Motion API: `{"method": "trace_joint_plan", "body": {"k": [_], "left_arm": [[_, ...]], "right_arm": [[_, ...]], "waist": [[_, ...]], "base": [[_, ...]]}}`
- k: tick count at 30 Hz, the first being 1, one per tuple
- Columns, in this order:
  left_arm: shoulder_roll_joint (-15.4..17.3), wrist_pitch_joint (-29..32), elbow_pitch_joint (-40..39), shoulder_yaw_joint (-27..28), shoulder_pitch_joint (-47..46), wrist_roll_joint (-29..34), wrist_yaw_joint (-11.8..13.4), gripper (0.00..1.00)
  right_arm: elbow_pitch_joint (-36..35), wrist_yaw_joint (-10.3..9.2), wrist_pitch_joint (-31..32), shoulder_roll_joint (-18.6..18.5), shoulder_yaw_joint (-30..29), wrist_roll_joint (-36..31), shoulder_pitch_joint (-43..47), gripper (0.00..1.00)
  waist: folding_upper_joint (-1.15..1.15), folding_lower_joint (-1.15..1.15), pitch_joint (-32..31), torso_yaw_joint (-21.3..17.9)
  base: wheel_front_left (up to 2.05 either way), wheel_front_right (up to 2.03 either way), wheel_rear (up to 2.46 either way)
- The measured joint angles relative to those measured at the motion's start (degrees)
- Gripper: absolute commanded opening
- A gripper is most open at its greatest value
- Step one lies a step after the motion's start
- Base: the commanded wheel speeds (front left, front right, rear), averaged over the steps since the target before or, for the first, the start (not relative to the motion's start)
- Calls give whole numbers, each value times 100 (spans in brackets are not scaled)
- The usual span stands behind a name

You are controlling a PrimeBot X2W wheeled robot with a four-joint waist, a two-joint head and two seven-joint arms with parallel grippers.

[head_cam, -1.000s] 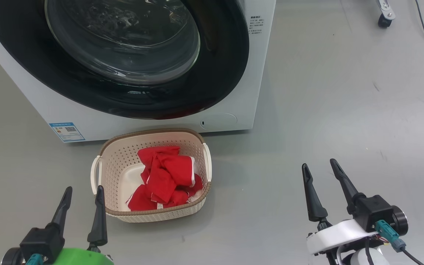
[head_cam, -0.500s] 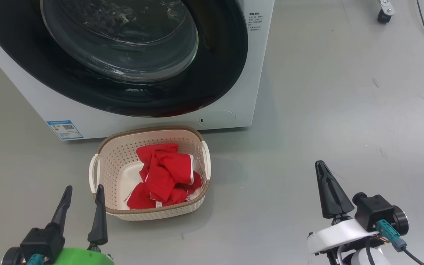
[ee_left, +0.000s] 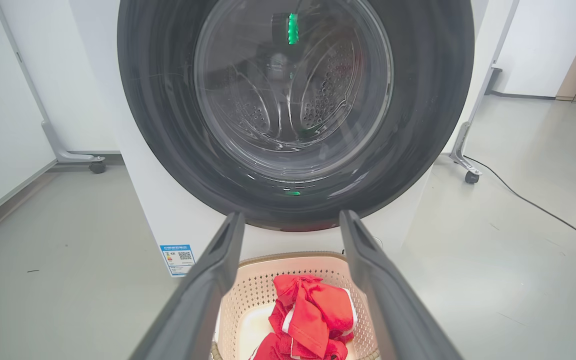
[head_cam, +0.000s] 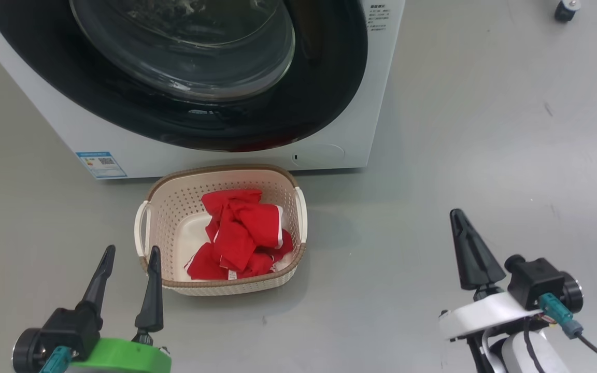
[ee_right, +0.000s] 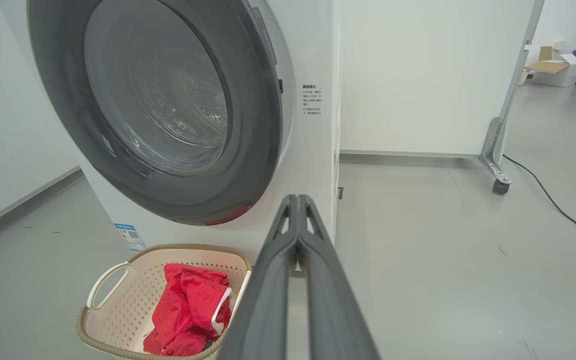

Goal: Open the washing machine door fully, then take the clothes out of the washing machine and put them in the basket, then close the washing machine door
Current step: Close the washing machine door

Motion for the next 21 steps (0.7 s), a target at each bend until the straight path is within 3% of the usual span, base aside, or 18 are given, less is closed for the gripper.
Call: {"method": "trace_joint_plan", "body": {"k": [21], "left_arm": [[-121,-101,-135,-282,-603,-9,-100,100]], "right_arm": [[350,286,40,-582,-289,-148,-1790,0]], "waist": [[0,0,844,770]], "base": [[0,0,0]]}}
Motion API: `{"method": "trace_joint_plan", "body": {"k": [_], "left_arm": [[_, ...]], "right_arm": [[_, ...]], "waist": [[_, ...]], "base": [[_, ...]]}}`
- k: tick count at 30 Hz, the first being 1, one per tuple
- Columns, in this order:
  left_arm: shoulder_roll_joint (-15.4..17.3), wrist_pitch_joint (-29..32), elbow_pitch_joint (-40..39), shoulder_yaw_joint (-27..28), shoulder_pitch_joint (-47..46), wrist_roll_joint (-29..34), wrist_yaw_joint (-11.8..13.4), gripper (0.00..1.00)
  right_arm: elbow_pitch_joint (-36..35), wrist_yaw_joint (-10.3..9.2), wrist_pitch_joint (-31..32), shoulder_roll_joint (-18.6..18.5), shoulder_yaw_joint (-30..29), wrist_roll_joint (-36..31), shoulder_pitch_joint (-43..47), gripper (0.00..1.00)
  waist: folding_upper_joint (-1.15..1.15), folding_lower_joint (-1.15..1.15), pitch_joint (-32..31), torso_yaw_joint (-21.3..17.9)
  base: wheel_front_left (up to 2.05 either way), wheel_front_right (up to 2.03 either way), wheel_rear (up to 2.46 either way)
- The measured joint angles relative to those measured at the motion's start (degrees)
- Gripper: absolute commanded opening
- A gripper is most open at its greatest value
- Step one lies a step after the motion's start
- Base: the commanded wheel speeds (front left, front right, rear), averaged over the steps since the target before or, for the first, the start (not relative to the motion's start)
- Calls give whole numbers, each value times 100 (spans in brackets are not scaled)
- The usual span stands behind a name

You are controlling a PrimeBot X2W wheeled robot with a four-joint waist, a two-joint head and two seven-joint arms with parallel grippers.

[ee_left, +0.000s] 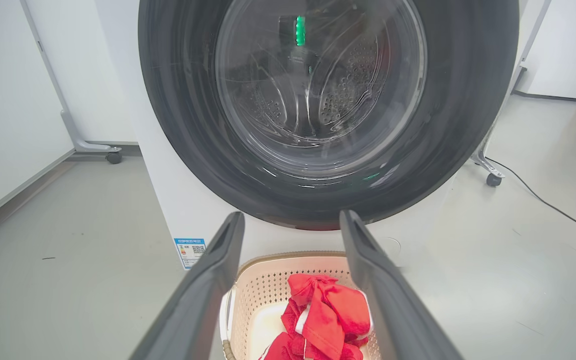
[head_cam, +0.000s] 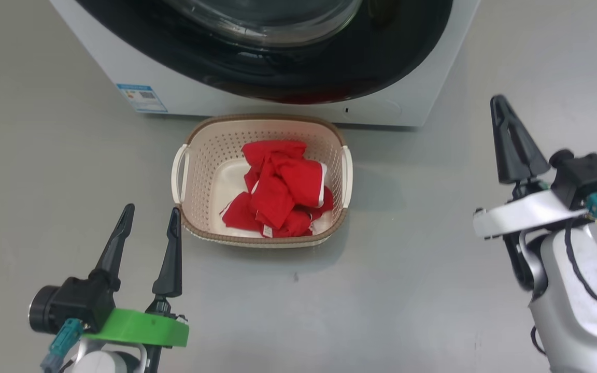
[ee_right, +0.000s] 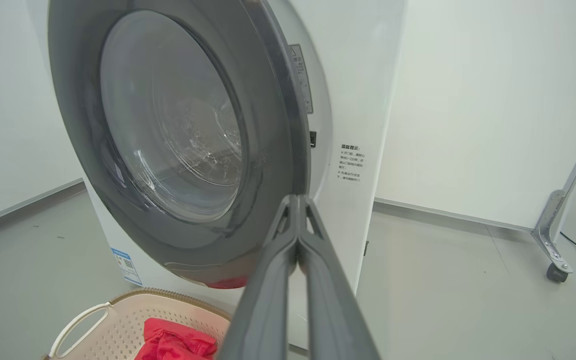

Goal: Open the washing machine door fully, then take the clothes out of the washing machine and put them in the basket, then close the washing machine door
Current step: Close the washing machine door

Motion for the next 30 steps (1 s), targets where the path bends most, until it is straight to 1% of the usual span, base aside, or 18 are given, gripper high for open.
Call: {"method": "trace_joint_plan", "body": {"k": [4,7,13,14,18,22,24,30], "left_arm": [[-22,-44,-8,-43,-157,-1,-41,100],[-51,-49,-9,-87,-269,-3,-59,100],[-73,-52,3,-134,-464,-64,-112,100],[-78,-52,5,-154,-503,-64,-149,100],[-100,-100,27,-205,-671,-79,-156,100],[-108,-101,82,-204,-753,-122,-159,100],[-114,-101,123,-210,-791,-136,-202,100],[-136,-114,218,-211,-917,-159,-202,100]], "right_arm": [[124,169,99,-62,29,-11,-436,0],[241,172,122,-119,19,-12,-723,0],[422,315,274,-200,46,-7,-1353,0],[452,322,290,-227,47,-7,-1450,0],[614,361,358,-325,31,-4,-1828,0],[777,383,411,-349,64,19,-2174,0],[854,419,414,-372,82,19,-2319,0],[1120,444,409,-404,136,37,-2614,0]], "waist": [[0,0,205,133],[0,0,349,222],[0,0,623,376],[0,0,664,401],[0,0,813,518],[0,0,940,624],[0,0,995,671],[0,1,1101,771]], "base": [[0,0,0],[0,0,0],[0,0,0],[0,0,0],[0,0,0],[0,0,0],[0,0,0],[0,0,0]]}}
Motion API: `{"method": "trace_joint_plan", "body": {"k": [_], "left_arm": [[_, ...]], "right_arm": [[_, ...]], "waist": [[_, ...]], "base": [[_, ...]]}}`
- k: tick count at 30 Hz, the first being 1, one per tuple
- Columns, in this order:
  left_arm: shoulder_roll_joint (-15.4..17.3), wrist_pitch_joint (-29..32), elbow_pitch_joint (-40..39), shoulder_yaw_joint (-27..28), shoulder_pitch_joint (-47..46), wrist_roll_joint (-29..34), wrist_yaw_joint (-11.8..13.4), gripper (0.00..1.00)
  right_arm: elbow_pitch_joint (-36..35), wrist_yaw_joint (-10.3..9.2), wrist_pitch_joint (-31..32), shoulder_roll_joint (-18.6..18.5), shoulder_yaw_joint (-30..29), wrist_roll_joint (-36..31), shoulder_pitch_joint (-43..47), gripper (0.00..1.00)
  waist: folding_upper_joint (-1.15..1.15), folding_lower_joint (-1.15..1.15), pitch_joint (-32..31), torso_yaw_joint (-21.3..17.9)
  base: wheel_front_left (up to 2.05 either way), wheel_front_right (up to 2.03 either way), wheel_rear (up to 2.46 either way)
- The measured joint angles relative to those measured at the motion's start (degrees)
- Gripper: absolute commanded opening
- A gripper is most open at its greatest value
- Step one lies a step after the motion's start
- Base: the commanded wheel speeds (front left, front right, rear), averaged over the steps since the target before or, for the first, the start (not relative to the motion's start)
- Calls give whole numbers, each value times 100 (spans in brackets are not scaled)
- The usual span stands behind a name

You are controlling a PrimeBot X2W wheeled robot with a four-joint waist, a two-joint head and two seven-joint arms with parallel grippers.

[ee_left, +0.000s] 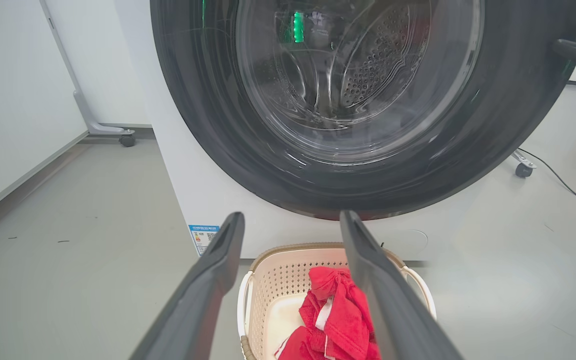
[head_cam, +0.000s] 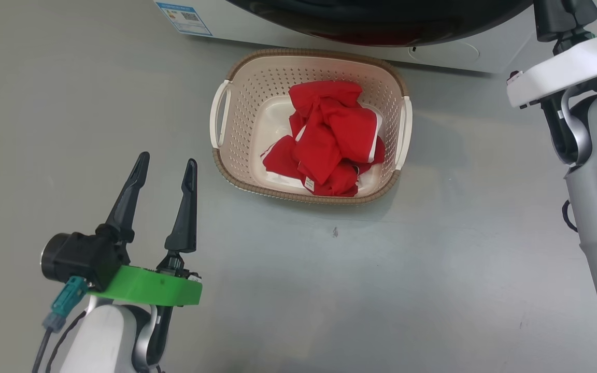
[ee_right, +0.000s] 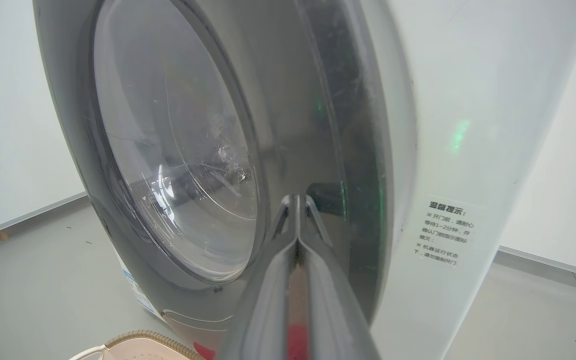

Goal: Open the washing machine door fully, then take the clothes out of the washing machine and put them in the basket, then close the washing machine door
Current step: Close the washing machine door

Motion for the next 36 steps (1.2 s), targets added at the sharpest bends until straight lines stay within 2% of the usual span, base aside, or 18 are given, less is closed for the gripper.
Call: {"method": "trace_joint_plan", "body": {"k": [22,36], "left_arm": [[-30,-3,29,-24,-259,-103,-57,100],[-48,-3,31,-76,-341,-211,-107,100]], "right_arm": [[1121,27,-7,48,-53,129,-1212,0],[1699,-80,-202,123,-200,136,-1599,0]], "waist": [[0,0,188,31],[0,-1,224,150]], "base": [[0,0,0],[0,0,0]]}}
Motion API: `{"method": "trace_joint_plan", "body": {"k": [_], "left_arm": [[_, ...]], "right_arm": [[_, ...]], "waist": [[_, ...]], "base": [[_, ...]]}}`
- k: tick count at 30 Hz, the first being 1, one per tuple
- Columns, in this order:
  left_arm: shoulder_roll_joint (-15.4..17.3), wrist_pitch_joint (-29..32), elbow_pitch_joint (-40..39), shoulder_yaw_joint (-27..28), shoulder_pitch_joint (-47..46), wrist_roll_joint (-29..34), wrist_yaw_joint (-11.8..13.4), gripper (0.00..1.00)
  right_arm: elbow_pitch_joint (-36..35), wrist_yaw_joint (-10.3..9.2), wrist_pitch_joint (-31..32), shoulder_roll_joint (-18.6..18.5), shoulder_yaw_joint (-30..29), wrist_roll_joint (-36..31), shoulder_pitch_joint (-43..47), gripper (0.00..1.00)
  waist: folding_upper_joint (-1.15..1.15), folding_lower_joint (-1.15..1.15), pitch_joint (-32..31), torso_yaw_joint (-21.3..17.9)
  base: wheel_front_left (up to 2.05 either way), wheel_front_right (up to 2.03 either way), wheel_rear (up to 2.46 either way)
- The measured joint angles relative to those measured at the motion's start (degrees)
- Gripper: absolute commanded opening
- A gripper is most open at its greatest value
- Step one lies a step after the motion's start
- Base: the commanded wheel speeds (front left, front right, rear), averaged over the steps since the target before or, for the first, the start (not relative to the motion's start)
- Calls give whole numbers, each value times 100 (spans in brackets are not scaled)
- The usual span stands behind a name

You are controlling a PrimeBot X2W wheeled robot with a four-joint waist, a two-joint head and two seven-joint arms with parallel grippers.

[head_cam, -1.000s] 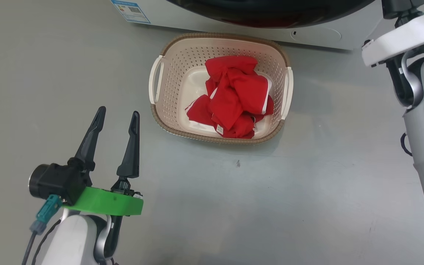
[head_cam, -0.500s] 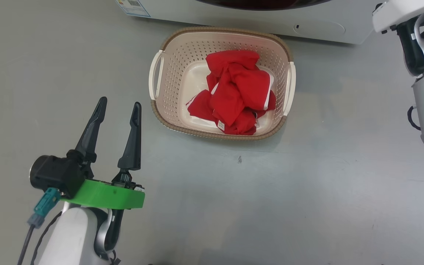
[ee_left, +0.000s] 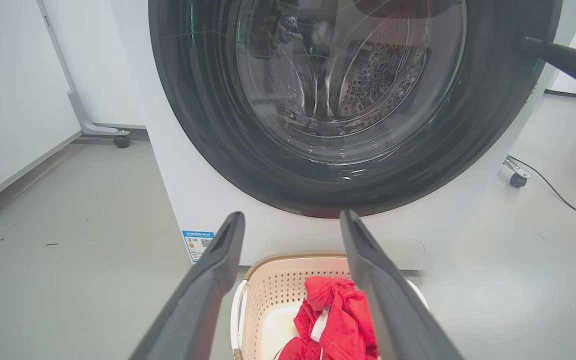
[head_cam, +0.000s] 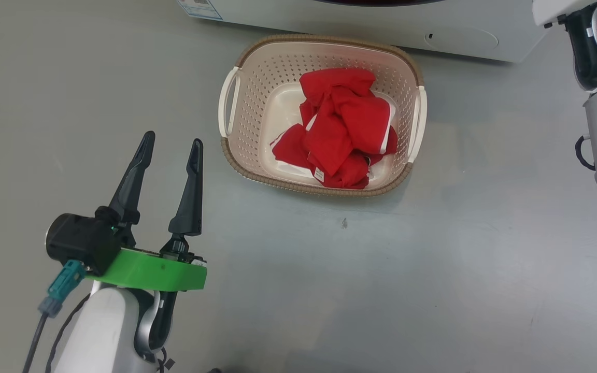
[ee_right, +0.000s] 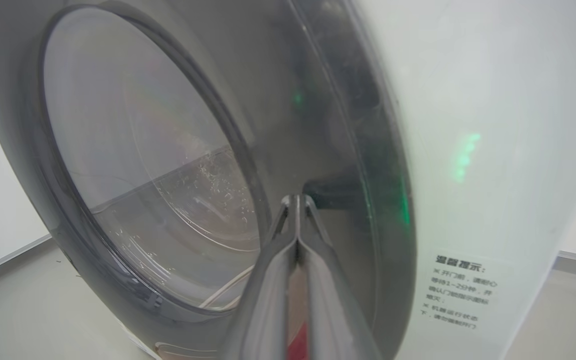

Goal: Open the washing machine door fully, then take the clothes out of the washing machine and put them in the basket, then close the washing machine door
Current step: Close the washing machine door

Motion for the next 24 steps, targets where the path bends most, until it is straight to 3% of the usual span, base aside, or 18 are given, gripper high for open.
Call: {"method": "trace_joint_plan", "body": {"k": [12,24], "left_arm": [[-1,0,66,-12,-23,22,-1,100],[-1,0,130,104,-10,230,0,100]], "right_arm": [[236,5,-162,129,149,3,99,0],[-167,67,-209,477,301,100,1334,0]], "waist": [[0,0,-97,-86],[0,0,-364,-358]], "base": [[0,0,0],[0,0,0]]}}
